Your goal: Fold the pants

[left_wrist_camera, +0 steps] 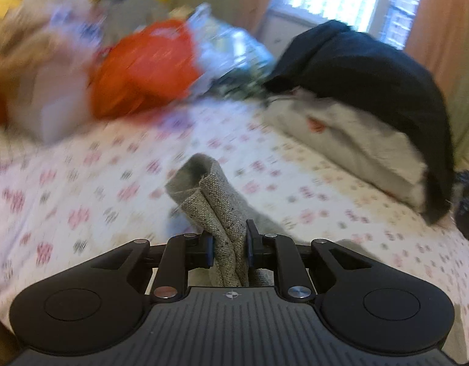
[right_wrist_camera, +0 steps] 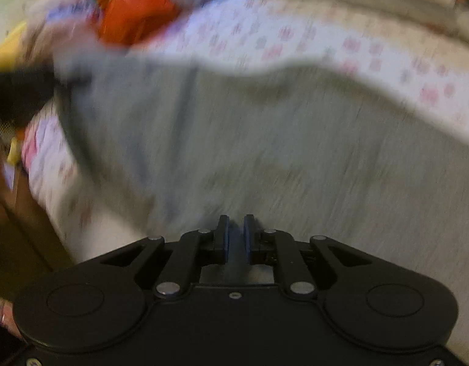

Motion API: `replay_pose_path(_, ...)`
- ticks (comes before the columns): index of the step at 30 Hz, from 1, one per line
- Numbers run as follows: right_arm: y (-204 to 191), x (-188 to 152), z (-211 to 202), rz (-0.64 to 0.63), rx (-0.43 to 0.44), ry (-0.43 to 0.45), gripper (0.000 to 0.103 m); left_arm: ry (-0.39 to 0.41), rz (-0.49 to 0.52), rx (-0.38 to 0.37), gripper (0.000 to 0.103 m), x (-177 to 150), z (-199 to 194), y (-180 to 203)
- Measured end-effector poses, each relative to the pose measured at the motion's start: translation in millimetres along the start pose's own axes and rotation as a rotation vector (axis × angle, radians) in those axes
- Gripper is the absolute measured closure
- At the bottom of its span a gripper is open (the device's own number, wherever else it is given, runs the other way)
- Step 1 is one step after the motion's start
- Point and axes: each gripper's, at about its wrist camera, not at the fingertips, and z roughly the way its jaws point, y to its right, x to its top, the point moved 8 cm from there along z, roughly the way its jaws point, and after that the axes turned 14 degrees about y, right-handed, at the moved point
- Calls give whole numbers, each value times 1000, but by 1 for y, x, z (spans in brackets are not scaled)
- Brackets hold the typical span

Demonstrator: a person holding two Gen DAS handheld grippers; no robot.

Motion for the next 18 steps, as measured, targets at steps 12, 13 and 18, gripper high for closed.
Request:
replay_pose_path(12,65,43,-79,169,-15,218,79,133,242,-353,86,20,-71,185)
replay_pose_path(13,80,42,-84,187,-41,224,79,118,255,-396,86,10,-74,205)
replay_pose_path(18,157,14,-112,310,-166,229,79,-41,294,-533,86,-74,-72,288)
